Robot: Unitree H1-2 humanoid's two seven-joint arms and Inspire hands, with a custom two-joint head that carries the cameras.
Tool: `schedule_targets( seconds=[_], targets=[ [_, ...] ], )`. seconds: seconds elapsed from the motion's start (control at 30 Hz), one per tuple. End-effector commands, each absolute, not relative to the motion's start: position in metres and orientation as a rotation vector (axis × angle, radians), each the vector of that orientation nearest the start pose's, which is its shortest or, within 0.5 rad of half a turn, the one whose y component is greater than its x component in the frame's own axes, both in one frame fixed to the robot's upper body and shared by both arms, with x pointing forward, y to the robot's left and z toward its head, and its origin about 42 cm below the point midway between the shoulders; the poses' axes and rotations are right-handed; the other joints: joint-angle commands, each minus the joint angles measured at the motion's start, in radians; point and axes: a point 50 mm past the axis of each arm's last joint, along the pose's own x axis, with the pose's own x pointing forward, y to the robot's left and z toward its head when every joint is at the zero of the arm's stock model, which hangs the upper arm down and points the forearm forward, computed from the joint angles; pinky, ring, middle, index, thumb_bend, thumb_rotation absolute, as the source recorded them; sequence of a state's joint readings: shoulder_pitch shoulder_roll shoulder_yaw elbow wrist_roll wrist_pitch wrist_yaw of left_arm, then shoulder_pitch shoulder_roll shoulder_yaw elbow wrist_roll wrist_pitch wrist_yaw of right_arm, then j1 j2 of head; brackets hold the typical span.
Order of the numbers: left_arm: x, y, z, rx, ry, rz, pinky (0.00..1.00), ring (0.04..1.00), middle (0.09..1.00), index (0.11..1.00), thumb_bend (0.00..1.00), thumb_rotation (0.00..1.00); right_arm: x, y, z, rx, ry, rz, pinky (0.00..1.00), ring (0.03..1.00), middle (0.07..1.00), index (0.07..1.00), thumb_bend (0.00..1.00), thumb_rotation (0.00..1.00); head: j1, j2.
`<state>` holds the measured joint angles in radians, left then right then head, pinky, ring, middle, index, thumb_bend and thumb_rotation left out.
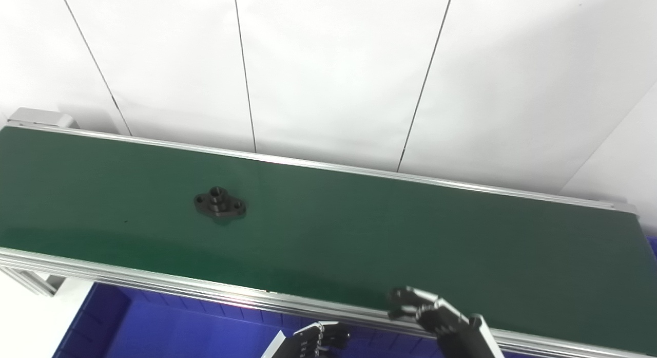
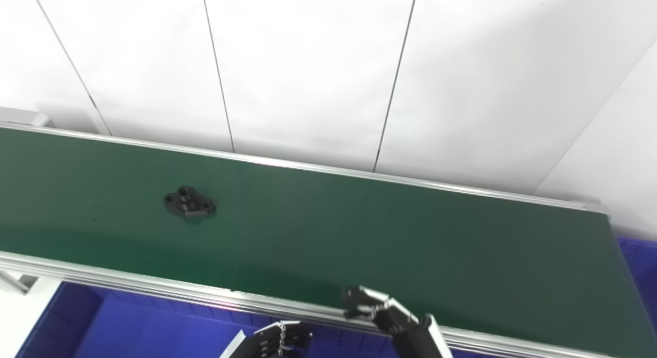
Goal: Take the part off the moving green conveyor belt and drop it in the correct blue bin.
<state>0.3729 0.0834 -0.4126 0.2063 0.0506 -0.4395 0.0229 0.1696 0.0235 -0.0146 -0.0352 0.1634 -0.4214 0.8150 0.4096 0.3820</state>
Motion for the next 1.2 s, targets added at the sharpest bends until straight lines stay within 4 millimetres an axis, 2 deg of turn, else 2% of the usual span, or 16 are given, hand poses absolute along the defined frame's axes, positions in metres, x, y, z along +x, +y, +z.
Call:
schedule_targets(
  seconds=[0.0, 0.17, 0.27, 0.4, 0.47, 0.67, 0.7, 0.8, 0.97, 1.03, 1.07, 1.17],
  targets=[
    [0.112, 0.144, -0.001, 0.02, 0.092, -0.33, 0.65, 0.727, 0.75, 0.734, 0.78, 0.88, 0.226, -0.176, 0.108, 0.011, -0.446, 0.696, 0.66, 0.797, 0.821, 0.787, 0.86, 0.78, 0.001, -0.004],
    [0.115, 0.143, -0.004, 0.027, 0.097, -0.329, 0.64, 0.727, 0.753, 0.737, 0.78, 0.88, 0.25, -0.165, 0.121, -0.016, -0.491, 0.691, 0.65, 0.794, 0.829, 0.797, 0.86, 0.78, 0.006, -0.011],
    [0.115, 0.143, -0.006, 0.015, 0.105, -0.324, 0.65, 0.731, 0.756, 0.738, 0.81, 0.87, 0.266, -0.153, 0.135, -0.014, -0.544, 0.688, 0.65, 0.789, 0.831, 0.803, 0.84, 0.77, 0.009, -0.01],
    [0.116, 0.142, -0.004, 0.005, 0.101, -0.32, 0.65, 0.727, 0.751, 0.736, 0.78, 0.85, 0.278, -0.138, 0.155, -0.068, -0.592, 0.659, 0.63, 0.768, 0.813, 0.799, 0.89, 0.66, 0.009, -0.01],
    [0.116, 0.142, -0.004, -0.002, 0.102, -0.322, 0.65, 0.734, 0.755, 0.737, 0.76, 0.85, 0.281, -0.132, 0.16, -0.102, -0.602, 0.641, 0.62, 0.766, 0.804, 0.801, 0.94, 0.65, 0.005, -0.009],
    [0.114, 0.142, -0.004, 0.003, 0.101, -0.318, 0.64, 0.73, 0.754, 0.733, 0.78, 0.86, 0.291, -0.11, 0.169, -0.315, -0.661, 0.524, 0.63, 0.778, 0.8, 0.813, 0.96, 0.75, -0.001, -0.009],
    [0.115, 0.142, -0.003, 0.004, 0.099, -0.32, 0.64, 0.722, 0.747, 0.731, 0.76, 0.86, 0.293, -0.108, 0.17, -0.336, -0.675, 0.513, 0.64, 0.787, 0.804, 0.812, 0.95, 0.76, -0.001, -0.009],
    [0.116, 0.142, -0.004, 0.013, 0.098, -0.326, 0.64, 0.717, 0.742, 0.731, 0.75, 0.86, 0.302, -0.1, 0.171, -0.382, -0.714, 0.484, 0.64, 0.787, 0.805, 0.806, 0.96, 0.76, -0.004, -0.01],
    [0.115, 0.142, -0.006, 0.011, 0.107, -0.321, 0.64, 0.726, 0.75, 0.735, 0.78, 0.86, 0.319, -0.09, 0.173, -0.452, -0.759, 0.469, 0.66, 0.796, 0.811, 0.807, 1.0, 0.77, -0.005, -0.013],
    [0.115, 0.142, -0.006, 0.013, 0.108, -0.325, 0.65, 0.728, 0.753, 0.737, 0.79, 0.86, 0.327, -0.086, 0.173, -0.487, -0.768, 0.464, 0.7, 0.805, 0.817, 0.815, 1.0, 0.79, -0.004, -0.014],
    [0.115, 0.142, -0.007, 0.015, 0.108, -0.324, 0.64, 0.726, 0.752, 0.736, 0.8, 0.86, 0.331, -0.085, 0.173, -0.504, -0.772, 0.465, 0.76, 0.818, 0.823, 0.825, 1.0, 0.81, -0.003, -0.014],
    [0.116, 0.141, -0.007, 0.013, 0.107, -0.324, 0.64, 0.726, 0.751, 0.735, 0.8, 0.86, 0.339, -0.082, 0.172, -0.571, -0.791, 0.462, 0.86, 0.833, 0.828, 0.836, 0.99, 0.83, 0.002, -0.014]
  ],
)
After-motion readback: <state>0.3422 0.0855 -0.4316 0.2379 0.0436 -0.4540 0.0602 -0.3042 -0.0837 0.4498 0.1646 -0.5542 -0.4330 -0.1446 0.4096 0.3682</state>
